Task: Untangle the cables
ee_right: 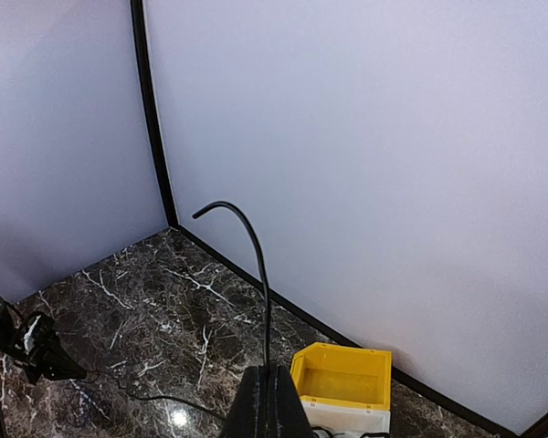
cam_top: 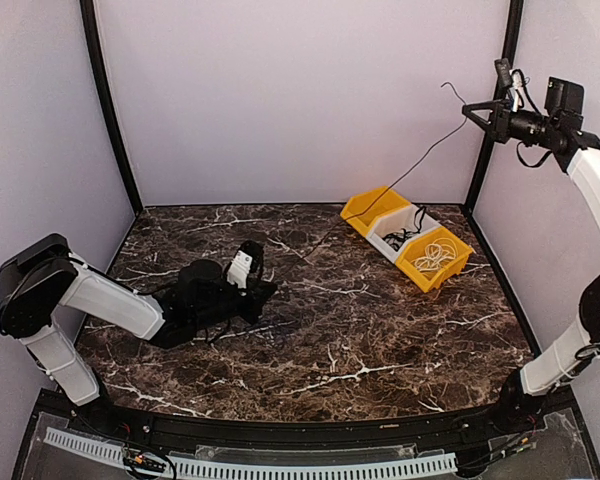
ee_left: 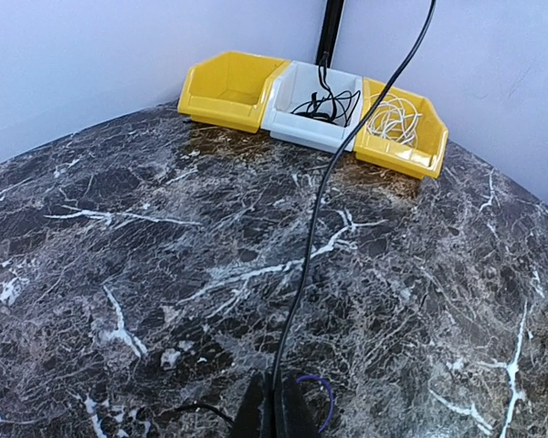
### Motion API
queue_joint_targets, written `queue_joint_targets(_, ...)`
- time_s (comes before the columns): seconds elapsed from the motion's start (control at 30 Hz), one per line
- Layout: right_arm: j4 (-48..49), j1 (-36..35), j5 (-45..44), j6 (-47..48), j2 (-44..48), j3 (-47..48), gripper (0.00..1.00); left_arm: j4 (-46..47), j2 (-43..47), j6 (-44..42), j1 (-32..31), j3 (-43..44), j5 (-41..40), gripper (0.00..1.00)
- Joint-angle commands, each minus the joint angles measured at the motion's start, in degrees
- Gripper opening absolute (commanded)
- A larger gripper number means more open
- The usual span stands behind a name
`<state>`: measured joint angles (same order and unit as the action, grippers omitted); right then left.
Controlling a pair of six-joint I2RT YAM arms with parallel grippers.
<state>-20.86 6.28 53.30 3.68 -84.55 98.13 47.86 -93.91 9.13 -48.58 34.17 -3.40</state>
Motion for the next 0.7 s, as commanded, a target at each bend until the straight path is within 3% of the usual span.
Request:
queue_joint_targets(0.0, 5.13, -0.37, -1.15, -2.14, 1.74, -1.11, 0.00, -3.19, 0.64, -1.46, 0.32, 0.55, -0.81, 0.00)
queue_joint_targets(0.23, 4.73, -3.16, -0.62, 0.63, 1.63, -7.80, 0.00, -1.66, 0.45, 2.43, 0.33, 4.27, 4.04, 0.00)
queue_joint_targets(0.43, -10.98, -15.90, -5.05, 19.77, -0.61, -9.52, 0.00, -3.45, 0.37, 3.96, 0.33, 10.79, 10.16, 0.01)
queue_joint_targets(0.67, -11.41, -26.53, -6.62, 23.48, -1.19, -16.37, 0.00, -4.77, 0.00, 4.53, 0.24, 15.64, 13.44, 0.01)
